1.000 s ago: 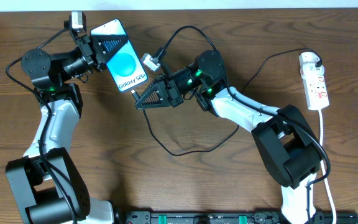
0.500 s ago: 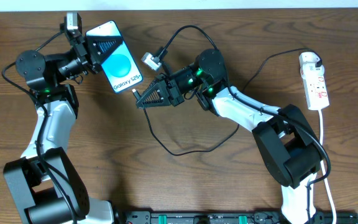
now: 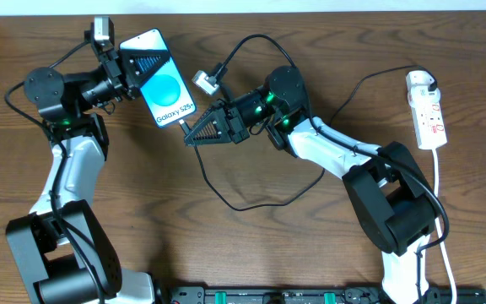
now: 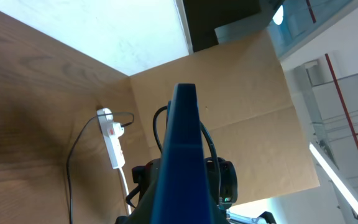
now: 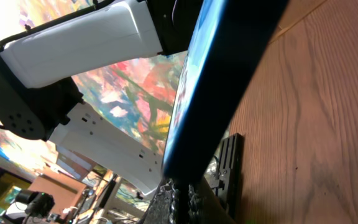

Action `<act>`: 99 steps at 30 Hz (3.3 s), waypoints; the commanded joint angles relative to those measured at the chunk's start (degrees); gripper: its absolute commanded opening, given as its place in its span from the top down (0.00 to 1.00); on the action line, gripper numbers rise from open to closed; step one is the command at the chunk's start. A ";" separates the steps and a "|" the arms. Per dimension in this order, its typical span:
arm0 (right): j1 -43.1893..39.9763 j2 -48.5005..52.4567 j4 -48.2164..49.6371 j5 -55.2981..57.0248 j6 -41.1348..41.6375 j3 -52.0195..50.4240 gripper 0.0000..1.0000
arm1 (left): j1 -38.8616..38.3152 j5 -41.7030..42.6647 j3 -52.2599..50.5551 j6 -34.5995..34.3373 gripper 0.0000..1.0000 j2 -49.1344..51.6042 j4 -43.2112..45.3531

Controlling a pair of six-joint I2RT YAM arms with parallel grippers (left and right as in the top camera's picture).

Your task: Plug charger to phone and switch on socket

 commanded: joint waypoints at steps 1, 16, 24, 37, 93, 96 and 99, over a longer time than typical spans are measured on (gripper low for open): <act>-0.11 -0.04 -0.02 1.07 -1.16 0.33 0.99 | -0.11 0.50 0.87 0.94 0.92 -0.57 0.70; -0.11 -0.04 -0.31 1.75 -1.14 0.33 0.99 | -1.73 0.48 0.87 1.40 0.93 -0.57 0.70; -0.22 -0.04 -0.52 2.19 -1.01 0.33 0.99 | -1.73 0.68 0.87 1.64 0.93 -0.57 0.72; -0.22 -0.07 -3.45 9.14 2.99 0.33 0.99 | -1.73 1.31 0.87 7.02 0.92 -0.57 0.70; -10.45 -0.04 -34.95 11.69 -17.73 0.33 0.05 | 4.52 7.54 0.87 9.31 0.93 -0.57 0.07; -12.00 -0.07 -48.87 16.83 -23.87 0.33 0.06 | 4.52 7.54 0.87 9.31 0.92 -0.57 0.07; -13.07 -0.09 -57.53 20.87 -29.00 0.33 0.09 | 4.52 7.56 0.87 9.33 0.93 -0.57 0.07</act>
